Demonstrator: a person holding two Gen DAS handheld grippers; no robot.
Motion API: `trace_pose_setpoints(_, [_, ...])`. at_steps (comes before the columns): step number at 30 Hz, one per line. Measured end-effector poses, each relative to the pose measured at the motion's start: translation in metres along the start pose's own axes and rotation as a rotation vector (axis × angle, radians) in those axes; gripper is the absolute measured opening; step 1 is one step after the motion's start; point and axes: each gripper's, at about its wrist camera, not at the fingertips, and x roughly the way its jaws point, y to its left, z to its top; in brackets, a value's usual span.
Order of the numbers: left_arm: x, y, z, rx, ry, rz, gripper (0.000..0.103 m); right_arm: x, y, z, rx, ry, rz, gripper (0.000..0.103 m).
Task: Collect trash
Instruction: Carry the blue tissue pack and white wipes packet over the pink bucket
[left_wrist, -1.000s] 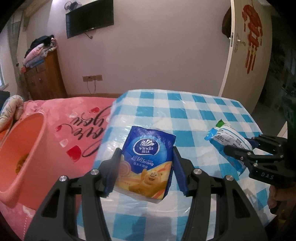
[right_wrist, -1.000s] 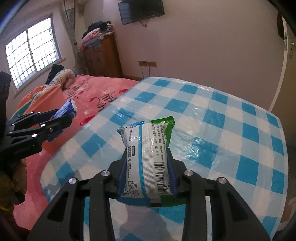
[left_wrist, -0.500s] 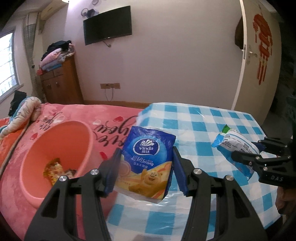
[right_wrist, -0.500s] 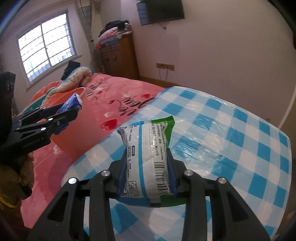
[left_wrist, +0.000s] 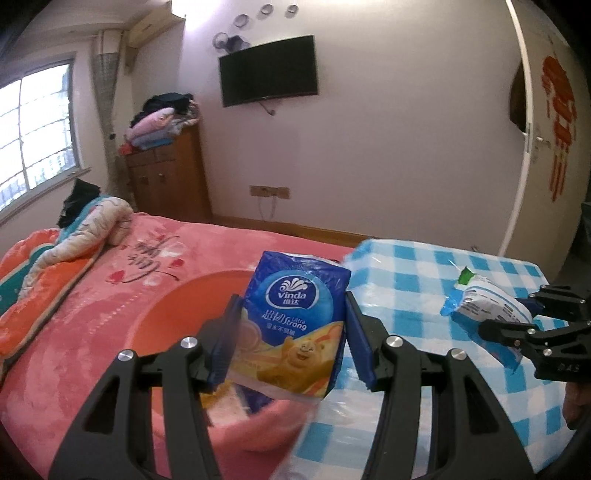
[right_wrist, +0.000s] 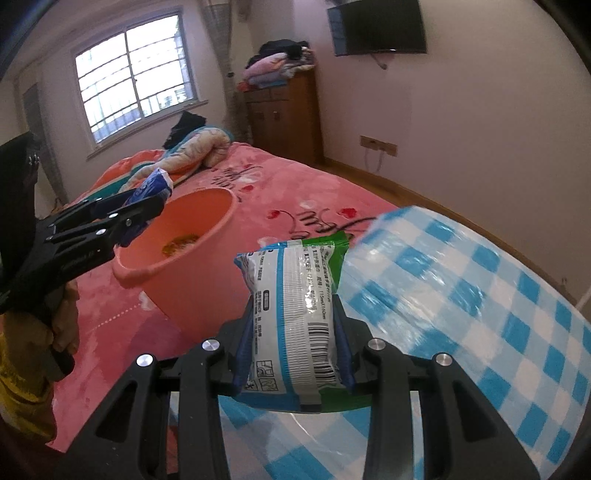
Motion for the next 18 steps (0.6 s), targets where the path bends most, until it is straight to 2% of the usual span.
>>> trace_pose_setpoints(9, [0.016,0.050,0.004,-0.047,0.011,0.096,0.055,0.025,0.045,0.047,-0.085,-0.004,0.091,0.038])
trace_pose_setpoints(18, [0.041,0.085,-0.001,-0.083,0.054,0.151,0.055,0.060,0.090,0.088,-0.159,0.003,0.161,0.038])
